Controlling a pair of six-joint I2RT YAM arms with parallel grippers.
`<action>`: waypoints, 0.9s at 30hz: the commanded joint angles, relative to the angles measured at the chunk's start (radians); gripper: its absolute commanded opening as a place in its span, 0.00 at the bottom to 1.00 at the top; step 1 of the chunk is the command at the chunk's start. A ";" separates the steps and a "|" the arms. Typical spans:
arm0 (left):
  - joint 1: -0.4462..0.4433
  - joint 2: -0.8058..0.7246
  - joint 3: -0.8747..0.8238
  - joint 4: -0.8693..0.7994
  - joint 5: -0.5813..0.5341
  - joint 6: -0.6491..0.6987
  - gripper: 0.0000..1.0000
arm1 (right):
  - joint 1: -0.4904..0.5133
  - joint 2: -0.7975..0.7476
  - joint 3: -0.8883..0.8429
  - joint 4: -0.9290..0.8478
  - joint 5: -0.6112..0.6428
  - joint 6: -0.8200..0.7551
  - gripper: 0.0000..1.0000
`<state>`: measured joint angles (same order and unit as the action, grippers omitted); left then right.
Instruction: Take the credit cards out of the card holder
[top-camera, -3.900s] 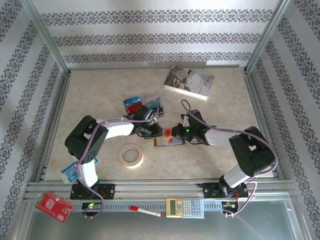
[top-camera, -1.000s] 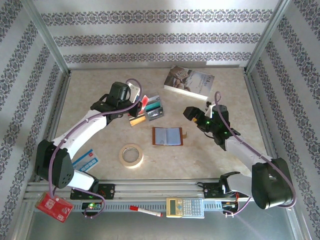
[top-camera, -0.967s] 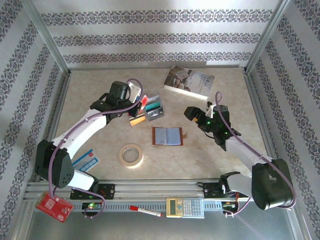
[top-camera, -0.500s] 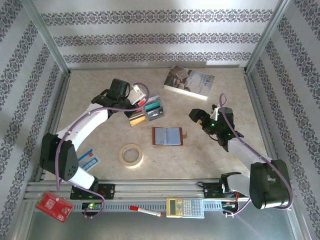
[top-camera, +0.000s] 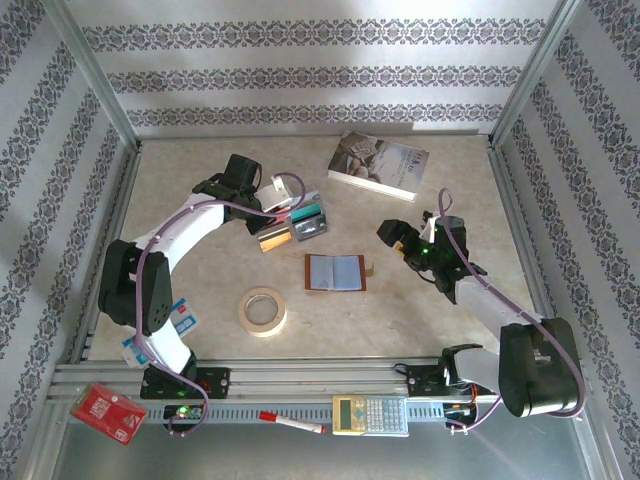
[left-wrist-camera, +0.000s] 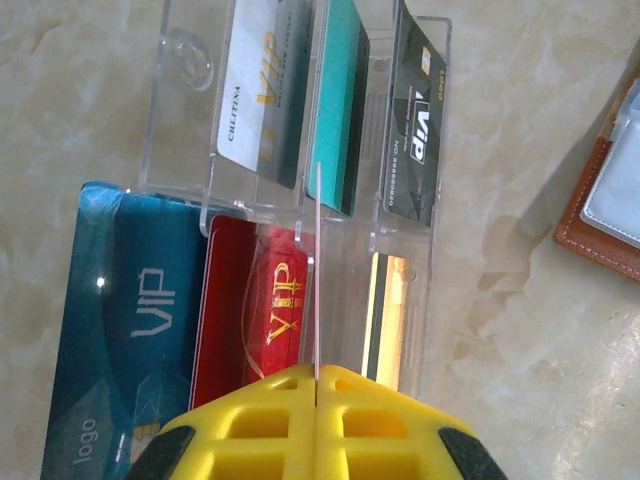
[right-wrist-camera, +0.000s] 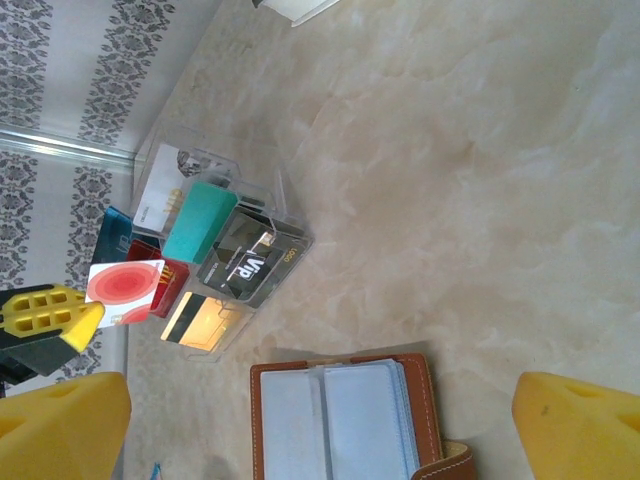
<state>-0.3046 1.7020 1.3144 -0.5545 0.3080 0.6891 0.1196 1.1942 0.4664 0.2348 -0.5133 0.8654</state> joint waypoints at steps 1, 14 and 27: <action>0.015 0.024 0.049 -0.074 0.069 0.081 0.00 | -0.008 0.010 0.003 0.009 -0.014 0.014 0.98; 0.045 0.080 0.084 -0.115 0.069 0.122 0.00 | -0.005 0.004 -0.005 0.008 -0.019 0.038 0.98; 0.053 0.119 0.108 -0.167 0.066 0.117 0.00 | 0.007 0.022 0.004 0.009 -0.024 0.044 0.98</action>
<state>-0.2657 1.8030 1.3994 -0.6666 0.3656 0.7830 0.1204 1.2076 0.4664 0.2348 -0.5179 0.8948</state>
